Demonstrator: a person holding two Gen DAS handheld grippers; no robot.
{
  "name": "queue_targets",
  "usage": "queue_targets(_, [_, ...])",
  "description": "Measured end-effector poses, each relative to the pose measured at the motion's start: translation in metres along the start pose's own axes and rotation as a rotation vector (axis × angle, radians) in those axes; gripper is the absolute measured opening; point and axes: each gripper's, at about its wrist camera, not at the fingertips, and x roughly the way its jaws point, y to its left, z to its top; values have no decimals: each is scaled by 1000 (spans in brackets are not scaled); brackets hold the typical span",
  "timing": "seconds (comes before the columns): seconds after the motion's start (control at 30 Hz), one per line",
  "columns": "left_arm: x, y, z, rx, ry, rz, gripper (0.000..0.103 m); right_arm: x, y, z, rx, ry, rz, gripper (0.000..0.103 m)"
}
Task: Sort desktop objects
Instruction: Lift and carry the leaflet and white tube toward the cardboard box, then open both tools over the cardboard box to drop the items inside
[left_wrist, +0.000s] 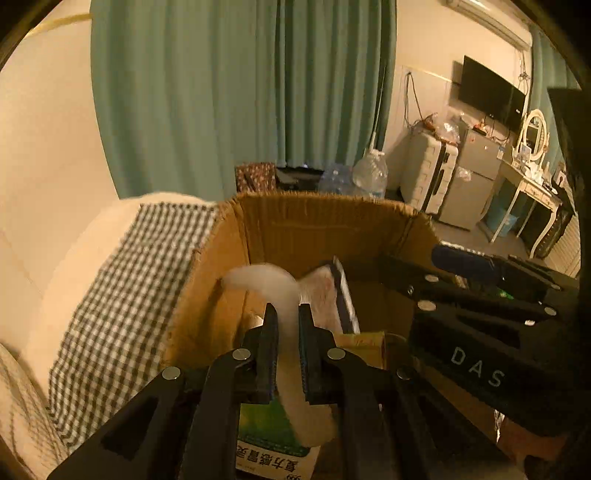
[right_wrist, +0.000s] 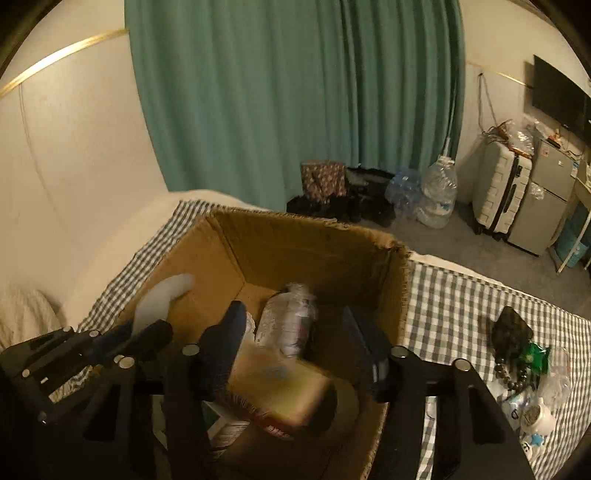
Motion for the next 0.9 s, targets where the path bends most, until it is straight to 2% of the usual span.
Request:
queue_targets(0.07, [6, -1, -2, 5, 19, 10, 12, 3, -1, 1, 3, -6, 0, 54])
queue_targets(0.23, [9, -3, -2, -5, 31, 26, 29, 0, -3, 1, 25, -35, -15, 55])
queue_targets(0.27, [8, -3, -1, -5, 29, 35, 37, -2, -5, 0, 31, -41, -20, 55])
queue_targets(0.3, [7, -4, 1, -6, 26, 42, 52, -4, -7, 1, 36, -46, -22, 55])
queue_targets(0.37, [4, -4, 3, -7, 10, 45, 70, -11, -12, 2, 53, -68, -31, 61])
queue_targets(0.53, [-16, -13, 11, 4, -84, 32, 85, -42, -31, 7, 92, -154, -73, 63])
queue_targets(0.6, [-24, -19, 15, 14, -120, 27, 97, -57, -39, 8, 109, -181, -88, 64])
queue_targets(0.73, [-43, -28, 20, 32, -199, 43, 103, -87, -53, 8, 133, -220, -129, 66])
queue_targets(0.9, [-68, -29, 27, -10, -279, 59, 103, -123, -68, 6, 154, -252, -164, 69])
